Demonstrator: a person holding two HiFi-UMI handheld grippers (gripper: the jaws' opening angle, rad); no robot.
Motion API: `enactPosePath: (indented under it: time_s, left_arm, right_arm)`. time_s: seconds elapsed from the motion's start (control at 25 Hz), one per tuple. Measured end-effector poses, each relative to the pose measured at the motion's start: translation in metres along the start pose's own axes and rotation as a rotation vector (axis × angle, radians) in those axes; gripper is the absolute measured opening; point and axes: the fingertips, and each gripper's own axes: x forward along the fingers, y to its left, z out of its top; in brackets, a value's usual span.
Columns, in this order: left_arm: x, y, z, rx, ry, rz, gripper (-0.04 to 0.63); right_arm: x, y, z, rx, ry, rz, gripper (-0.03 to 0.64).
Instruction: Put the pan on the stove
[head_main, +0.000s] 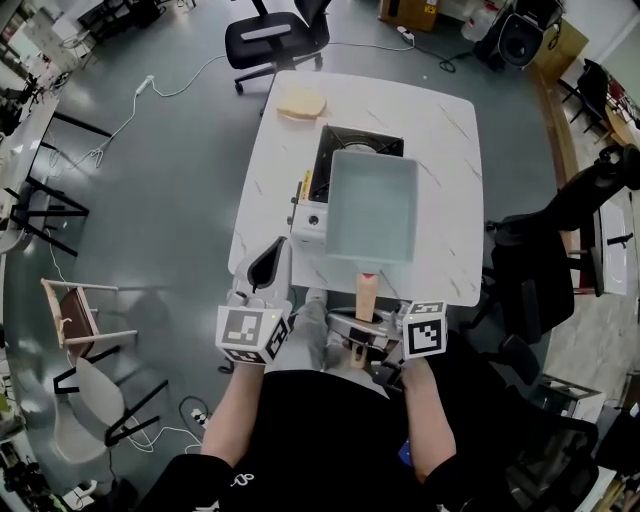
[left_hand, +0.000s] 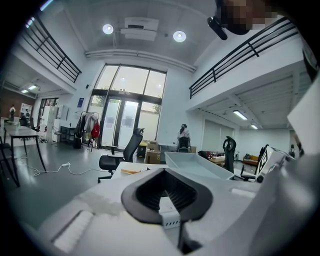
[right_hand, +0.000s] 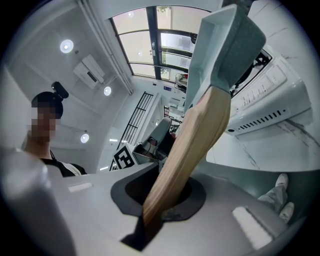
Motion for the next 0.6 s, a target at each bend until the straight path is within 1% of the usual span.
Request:
enactPosePath:
  time_s: [0.24, 0.6]
  left_arm:
    - [0.035, 0.016, 0.003, -0.003, 0.023, -0.016, 0.0]
    - [0.065, 0.03, 0.001, -0.003, 0.047, -0.018, 0.0]
  right_arm:
    - [0.014, -0.017, 0.033, 0.01, 0.009, -0.002, 0.028]
    - [0.024, -0.042, 0.063, 0.033, 0.02, 0.003, 0.028]
